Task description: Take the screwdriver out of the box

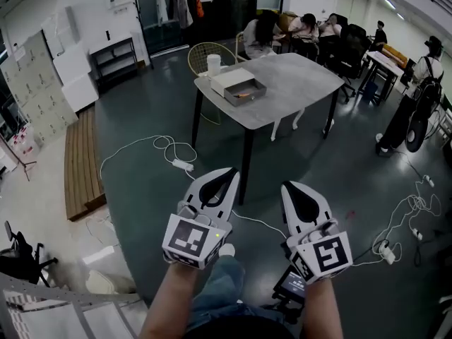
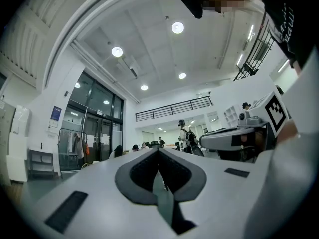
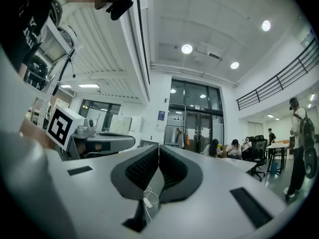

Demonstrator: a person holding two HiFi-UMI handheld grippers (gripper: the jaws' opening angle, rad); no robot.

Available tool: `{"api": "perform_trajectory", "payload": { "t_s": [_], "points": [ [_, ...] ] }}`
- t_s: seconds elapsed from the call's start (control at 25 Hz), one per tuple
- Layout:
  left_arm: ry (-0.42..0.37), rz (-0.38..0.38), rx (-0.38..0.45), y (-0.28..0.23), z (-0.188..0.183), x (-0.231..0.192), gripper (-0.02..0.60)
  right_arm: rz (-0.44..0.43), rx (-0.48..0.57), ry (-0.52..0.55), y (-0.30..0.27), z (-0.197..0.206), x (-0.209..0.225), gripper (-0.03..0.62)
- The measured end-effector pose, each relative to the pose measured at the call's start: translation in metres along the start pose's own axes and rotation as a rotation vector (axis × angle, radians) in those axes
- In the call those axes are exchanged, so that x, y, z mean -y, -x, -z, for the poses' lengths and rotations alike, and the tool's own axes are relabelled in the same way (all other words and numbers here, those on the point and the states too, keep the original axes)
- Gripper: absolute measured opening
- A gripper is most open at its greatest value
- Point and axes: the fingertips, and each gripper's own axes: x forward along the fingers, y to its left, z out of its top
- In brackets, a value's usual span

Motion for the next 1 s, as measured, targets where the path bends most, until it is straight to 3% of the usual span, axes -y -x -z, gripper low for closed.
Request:
{"api": "perform_trajectory", "payload": {
  "t_s": [0.24,0.48,0.6,0.84,1.0],
  "points": [
    [0.025,-0.011,-0.023,-0.069,0.032,-0.046,0.012,-0.042,-0.016,0.009,-0.062,0.019,0.040,0.025],
    [0.028,-0.021,-0.038,-0.142,0.048,-0.108,0.012,0.028,-0.072,-0.005,-0.149,0.033,0.101,0.025],
    [0.027,-0.027,-0.046,-0.170,0.054,-0.138,0.012,0.022,-0.081,-0.006,-0.187,0.038,0.118,0.025],
    [0.027,-0.040,-0.053,-0.209,0.062,-0.179,0.012,-0.038,-0.075,-0.118,-0.235,0.044,0.138,0.025],
    [0.034,-0.042,-0.066,-0.227,0.071,-0.188,0.012,-0.022,-0.067,-0.134,-0.250,0.050,0.157,0.025]
  ]
}}
